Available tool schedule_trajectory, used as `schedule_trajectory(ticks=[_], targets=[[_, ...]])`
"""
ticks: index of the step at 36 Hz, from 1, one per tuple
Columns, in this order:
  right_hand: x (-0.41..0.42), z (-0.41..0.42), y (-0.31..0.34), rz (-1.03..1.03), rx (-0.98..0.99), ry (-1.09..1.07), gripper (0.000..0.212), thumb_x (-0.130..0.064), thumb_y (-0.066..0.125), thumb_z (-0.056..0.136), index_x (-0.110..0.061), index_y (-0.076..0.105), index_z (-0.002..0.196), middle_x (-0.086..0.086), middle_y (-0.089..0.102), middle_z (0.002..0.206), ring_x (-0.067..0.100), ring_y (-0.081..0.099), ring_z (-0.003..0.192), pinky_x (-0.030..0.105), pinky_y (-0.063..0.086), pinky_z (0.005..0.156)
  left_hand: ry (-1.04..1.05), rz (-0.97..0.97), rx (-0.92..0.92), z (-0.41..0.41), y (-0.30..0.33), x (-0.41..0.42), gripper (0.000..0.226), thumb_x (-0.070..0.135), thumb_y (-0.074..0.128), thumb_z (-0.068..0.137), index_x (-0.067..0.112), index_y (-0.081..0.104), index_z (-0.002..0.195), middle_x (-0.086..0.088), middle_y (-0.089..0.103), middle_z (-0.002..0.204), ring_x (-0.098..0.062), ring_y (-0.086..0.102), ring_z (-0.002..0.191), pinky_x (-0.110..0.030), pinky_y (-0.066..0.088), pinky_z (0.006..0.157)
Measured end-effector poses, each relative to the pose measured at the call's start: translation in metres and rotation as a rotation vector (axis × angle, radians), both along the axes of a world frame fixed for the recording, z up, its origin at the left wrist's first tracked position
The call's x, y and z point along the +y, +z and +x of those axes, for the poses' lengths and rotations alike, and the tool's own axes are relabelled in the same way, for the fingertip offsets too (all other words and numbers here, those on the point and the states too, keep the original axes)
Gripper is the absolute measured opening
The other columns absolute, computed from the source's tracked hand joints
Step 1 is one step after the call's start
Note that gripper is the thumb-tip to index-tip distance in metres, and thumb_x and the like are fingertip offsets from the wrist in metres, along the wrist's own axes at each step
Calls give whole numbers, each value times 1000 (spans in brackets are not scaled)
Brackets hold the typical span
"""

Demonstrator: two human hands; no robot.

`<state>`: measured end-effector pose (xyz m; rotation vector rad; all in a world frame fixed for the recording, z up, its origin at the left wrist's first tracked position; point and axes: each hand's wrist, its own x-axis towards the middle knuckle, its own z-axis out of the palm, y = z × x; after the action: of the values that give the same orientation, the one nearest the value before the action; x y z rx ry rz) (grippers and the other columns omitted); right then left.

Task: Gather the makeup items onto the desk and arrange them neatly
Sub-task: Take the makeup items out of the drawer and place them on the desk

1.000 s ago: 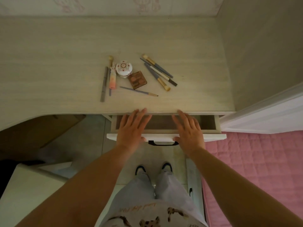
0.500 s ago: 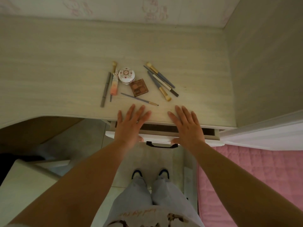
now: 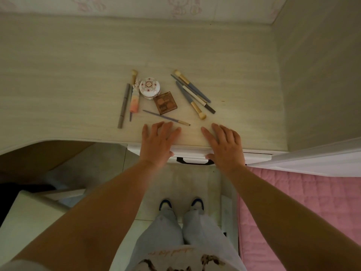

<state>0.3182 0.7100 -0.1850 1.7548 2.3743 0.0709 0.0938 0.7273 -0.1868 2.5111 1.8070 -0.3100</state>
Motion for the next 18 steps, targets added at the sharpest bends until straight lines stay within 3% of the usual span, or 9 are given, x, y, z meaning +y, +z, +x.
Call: schedule_trajectory(ticks=[3, 9, 11, 14, 18], targets=[[0, -1, 0, 82, 45, 6, 101, -53, 82, 54, -22, 41, 140, 11, 53, 132, 30, 54, 116, 44, 45, 96, -4, 1, 1, 0, -1, -1, 88, 46, 70, 74, 30, 20, 144, -3, 28, 148, -30, 26, 132, -59, 17, 109], [-1, -2, -1, 75, 40, -7, 100, -54, 80, 57, -23, 37, 142, 10, 51, 135, 30, 52, 119, 43, 43, 98, -8, 6, 9, 0, -2, -1, 88, 45, 70, 74, 29, 21, 145, -3, 29, 149, -31, 26, 133, -60, 17, 109], [-1, -2, -1, 41, 27, -20, 100, -54, 76, 64, -24, 28, 146, 10, 45, 140, 29, 47, 124, 43, 38, 103, -4, 6, 11, 0, -2, -1, 88, 46, 69, 75, 30, 19, 146, -3, 27, 150, -31, 24, 134, -59, 15, 110], [-2, -3, -2, -54, 9, -25, 96, -52, 62, 79, -28, 1, 149, 8, 21, 151, 28, 26, 136, 43, 21, 112, 18, -4, 10, 4, 0, -2, 87, 45, 67, 77, 30, 15, 146, -3, 22, 150, -30, 19, 135, -58, 13, 111], [-5, -12, 1, -89, 36, -81, 90, -49, 55, 86, -27, -8, 148, 7, 8, 153, 28, 13, 140, 43, 11, 115, 53, -30, 26, 13, 4, -6, 88, 46, 63, 80, 27, 6, 144, -5, 12, 149, -29, 12, 137, -54, 15, 112]])
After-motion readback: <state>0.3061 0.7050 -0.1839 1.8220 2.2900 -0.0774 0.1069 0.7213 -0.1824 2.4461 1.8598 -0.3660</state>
